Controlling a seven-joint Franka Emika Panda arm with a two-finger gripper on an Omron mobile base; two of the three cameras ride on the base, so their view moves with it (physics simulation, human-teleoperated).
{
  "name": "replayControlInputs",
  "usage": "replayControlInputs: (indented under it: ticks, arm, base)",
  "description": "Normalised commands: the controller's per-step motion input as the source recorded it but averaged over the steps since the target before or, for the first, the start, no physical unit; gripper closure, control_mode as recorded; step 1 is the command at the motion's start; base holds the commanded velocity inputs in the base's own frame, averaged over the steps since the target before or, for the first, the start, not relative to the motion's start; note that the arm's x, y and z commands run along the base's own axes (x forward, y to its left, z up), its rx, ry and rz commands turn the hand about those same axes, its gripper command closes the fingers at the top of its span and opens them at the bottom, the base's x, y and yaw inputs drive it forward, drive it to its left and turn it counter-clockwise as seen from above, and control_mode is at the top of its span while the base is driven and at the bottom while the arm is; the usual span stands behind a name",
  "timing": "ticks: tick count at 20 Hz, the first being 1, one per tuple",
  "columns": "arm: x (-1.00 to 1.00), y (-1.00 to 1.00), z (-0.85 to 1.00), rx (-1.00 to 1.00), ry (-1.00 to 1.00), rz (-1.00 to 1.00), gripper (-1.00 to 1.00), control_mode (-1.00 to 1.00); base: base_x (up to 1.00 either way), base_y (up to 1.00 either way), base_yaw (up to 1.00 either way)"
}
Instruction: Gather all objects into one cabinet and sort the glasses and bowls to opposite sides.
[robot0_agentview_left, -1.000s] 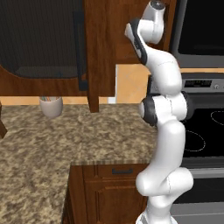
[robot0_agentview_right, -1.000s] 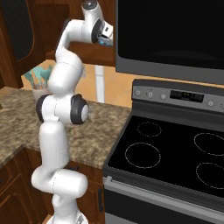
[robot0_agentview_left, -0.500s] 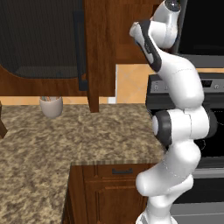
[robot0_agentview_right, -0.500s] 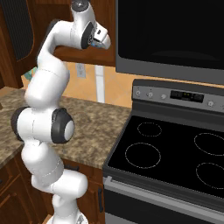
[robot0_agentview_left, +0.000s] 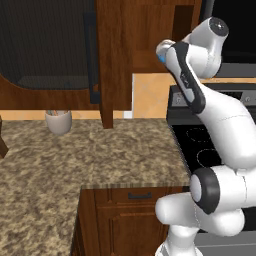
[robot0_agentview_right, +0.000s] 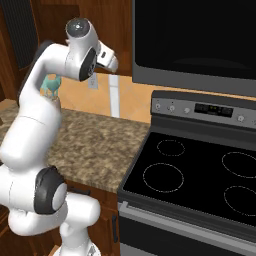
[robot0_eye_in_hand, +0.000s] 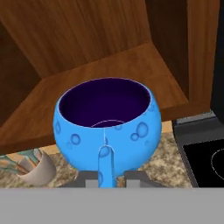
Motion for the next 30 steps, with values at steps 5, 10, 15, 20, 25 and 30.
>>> replayControlInputs:
  ticks: [5,10,15,20,25,30]
  arm:
    - [-1.00,-0.06,0.01,0.00,0.00,0.21,1.00,-1.00]
    - [-1.00,-0.10,0.00,-0.04,0.00,0.35,1.00,-1.00]
    - [-1.00,-0.27,-0.09,-0.12,0.00,0.41,1.00,-1.00]
    - [-1.00,0.01,-0.41,-0.22,-0.02,0.30,1.00,-1.00]
    - [-0.93,0.01,-0.43,-0.10,-0.02,0.15,1.00,-1.00]
    - [-0.88,0.02,-0.50,0.00,0.00,0.00,1.00,-1.00]
  base:
    - [0.00,0.00,0.00]
    - [0.00,0.00,0.00]
    - [0.00,0.00,0.00]
    - [0.00,0.00,0.00]
    - [0.00,0.00,0.00]
    - [0.00,0.00,0.00]
